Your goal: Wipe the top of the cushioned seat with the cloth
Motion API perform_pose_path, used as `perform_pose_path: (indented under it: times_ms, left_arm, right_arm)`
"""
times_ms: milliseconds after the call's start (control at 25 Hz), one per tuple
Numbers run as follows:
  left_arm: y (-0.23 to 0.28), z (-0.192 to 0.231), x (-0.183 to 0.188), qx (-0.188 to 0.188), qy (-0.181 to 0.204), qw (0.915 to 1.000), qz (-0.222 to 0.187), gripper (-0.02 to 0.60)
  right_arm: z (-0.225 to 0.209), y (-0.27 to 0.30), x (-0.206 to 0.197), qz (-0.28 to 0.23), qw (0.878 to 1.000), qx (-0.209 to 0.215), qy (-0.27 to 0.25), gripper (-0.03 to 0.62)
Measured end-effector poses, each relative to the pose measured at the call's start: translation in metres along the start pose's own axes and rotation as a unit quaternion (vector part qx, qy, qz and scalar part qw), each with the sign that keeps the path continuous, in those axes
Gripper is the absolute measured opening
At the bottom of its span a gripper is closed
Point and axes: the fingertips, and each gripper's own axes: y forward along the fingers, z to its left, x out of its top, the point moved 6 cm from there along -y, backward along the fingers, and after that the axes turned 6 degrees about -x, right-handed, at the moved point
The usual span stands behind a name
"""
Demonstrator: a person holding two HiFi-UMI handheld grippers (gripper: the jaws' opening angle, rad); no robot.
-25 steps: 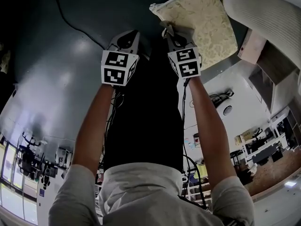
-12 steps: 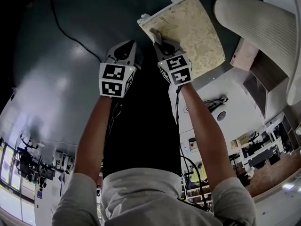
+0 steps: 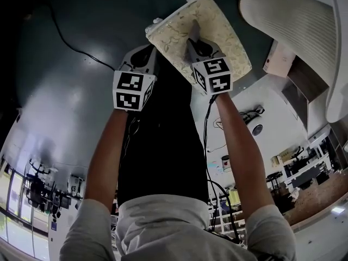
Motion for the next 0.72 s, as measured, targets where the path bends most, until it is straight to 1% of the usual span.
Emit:
perform_pose_path:
  times_ms: [200,360,720]
  left_arm:
    - [0.011,-0.004,0.018,-0.005,0.007,1.0000,0.003,0.012]
    - [0.023,-0.007,0.027,-0.007,0.005,1.0000,0.003,0.012]
    - [0.035,-0.005,0.034,-0.010,-0.012,0.9999,-0.002,0.013]
  right_arm:
    - [-0.024,-0.005,0.008,0.002,1.000,-0.009,-0.004,0.020]
    - [-0.045,-0.009,0.010,0.003,1.000,-0.024,0.008,0.020]
    - [-0.073,-0.007,0.022,0.010,0.999,-0.035,0.015,0.020]
